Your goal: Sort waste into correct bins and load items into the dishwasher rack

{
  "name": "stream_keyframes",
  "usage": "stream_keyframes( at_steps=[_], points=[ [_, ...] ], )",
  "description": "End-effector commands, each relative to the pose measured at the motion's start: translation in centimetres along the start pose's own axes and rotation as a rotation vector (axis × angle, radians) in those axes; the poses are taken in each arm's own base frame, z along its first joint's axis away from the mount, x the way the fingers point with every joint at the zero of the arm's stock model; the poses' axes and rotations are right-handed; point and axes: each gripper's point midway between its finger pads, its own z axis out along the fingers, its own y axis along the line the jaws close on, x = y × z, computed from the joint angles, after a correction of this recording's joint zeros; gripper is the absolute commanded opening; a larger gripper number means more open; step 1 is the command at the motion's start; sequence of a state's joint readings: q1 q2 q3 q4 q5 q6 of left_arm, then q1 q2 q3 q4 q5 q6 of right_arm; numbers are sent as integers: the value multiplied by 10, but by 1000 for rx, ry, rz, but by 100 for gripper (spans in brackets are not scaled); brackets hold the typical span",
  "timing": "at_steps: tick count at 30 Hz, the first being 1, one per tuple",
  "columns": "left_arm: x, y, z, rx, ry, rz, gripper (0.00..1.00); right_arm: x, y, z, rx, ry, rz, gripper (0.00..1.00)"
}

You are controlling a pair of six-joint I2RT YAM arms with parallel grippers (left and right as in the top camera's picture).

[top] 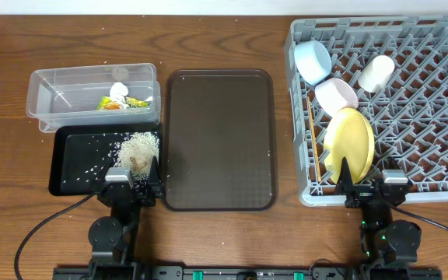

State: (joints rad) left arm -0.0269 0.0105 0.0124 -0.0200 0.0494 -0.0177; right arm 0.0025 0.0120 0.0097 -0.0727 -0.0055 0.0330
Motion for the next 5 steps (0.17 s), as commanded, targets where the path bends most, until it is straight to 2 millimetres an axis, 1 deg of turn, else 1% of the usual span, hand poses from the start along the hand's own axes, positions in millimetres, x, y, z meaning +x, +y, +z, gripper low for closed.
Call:
stream_keyframes(
  at_steps=[1,5],
  points=[
    [14,4,0,-16,48,17,98,1,1,0,-2,-1,3,100],
    [14,4,0,-16,48,17,99,1,1,0,-2,-1,3,99]
  ],
)
